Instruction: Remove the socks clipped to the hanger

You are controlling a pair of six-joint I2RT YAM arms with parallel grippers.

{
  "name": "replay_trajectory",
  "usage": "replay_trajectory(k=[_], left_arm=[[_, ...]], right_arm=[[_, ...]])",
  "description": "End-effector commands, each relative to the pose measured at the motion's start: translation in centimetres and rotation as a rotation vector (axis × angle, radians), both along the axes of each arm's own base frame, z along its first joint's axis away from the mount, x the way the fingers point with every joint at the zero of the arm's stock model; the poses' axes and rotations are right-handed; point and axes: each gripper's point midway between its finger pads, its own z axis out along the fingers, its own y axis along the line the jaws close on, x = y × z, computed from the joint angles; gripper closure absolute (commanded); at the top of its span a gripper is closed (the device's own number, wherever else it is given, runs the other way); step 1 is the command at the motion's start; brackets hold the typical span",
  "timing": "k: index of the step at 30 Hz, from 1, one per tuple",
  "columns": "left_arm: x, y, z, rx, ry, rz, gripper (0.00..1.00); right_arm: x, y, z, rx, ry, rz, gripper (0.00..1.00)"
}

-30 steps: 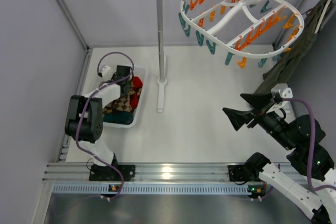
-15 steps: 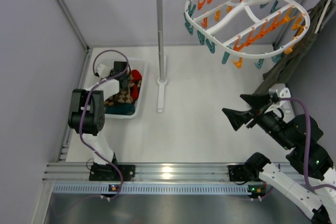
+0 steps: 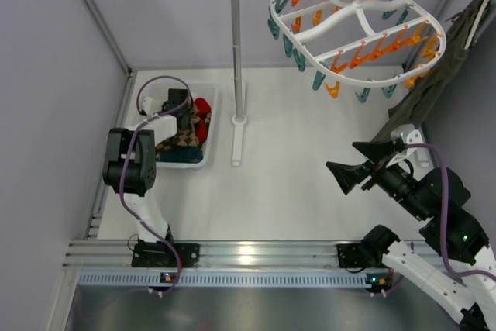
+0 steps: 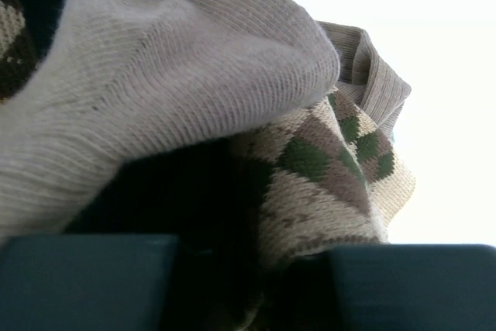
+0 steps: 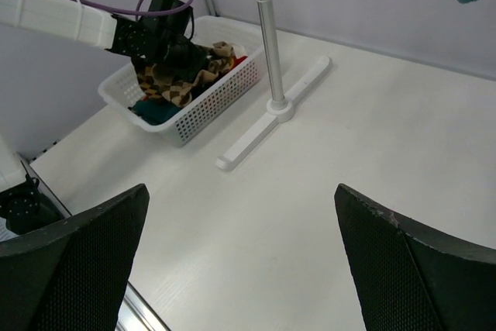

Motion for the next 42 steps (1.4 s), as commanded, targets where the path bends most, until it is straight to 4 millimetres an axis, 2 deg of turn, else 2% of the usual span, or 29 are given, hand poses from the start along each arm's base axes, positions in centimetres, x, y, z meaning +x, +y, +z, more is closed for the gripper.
replay_trajectory(k=[1,2,3,5,6,8,9,16,20,27,29,35,36,39,42], left_arm=[[-4.4,0.4,-3.8,0.008,0.170,0.005,0.73],[-4.7,0.6,-3.5,0.013,0.165,0.008,0.66],[-5.2,0.7,-3.4,0.018,0.167,0.012,0.53],[-5.2,0.8,-1.8,0.029,0.135,0.004,0.44],[-5.0,0.8,-1.2,0.035,0.126,-0.006,0.33],[-4.8,0.6,0.2,0.040,0.100,-0.032,0.26],[-4.6,0.4,1.2,0.039,0.080,-0.040,0.19],[-4.3,0.1,4.6,0.077,0.019,-0.078,0.02],[-4.2,-0.1,6.4,0.082,-0.017,-0.105,0.02],[-3.2,-1.6,10.9,0.080,-0.100,-0.219,0.02],[-3.3,-2.0,11.5,0.084,-0.108,-0.255,0.02],[-5.4,-2.1,13.9,0.116,-0.154,-0.305,0.01],[-5.9,-2.0,15.1,0.126,-0.180,-0.307,0.02],[-6.9,-1.5,15.4,0.155,-0.183,-0.301,0.02],[-6.9,-1.6,14.5,0.183,-0.148,-0.339,0.01]], right_arm=[[0.1,-0.4,-0.2,-0.007,-0.005,-0.021,0.00],[0.3,-0.3,-0.2,-0.007,-0.003,-0.021,0.01],[0.2,-0.3,-0.1,-0.005,-0.005,-0.018,0.00],[0.2,-0.2,0.0,-0.001,-0.003,-0.014,0.01],[0.2,-0.1,0.1,0.001,-0.006,-0.012,0.00],[0.4,0.0,0.0,0.000,-0.001,-0.014,0.01],[0.4,-0.1,0.1,-0.001,-0.003,-0.015,0.01],[0.4,0.0,0.3,0.005,-0.003,-0.010,0.01],[0.5,0.0,0.2,0.001,0.002,-0.017,0.01],[0.8,0.1,-0.2,-0.010,0.011,-0.021,0.01],[0.9,0.2,-0.3,-0.013,0.014,-0.020,0.01],[1.2,0.4,-0.4,-0.019,0.019,-0.021,0.01],[1.1,0.4,-0.4,-0.017,0.017,-0.020,0.00],[1.1,0.4,-0.2,-0.016,0.016,-0.021,0.01],[1.1,0.4,-0.2,-0.013,0.014,-0.020,0.01]])
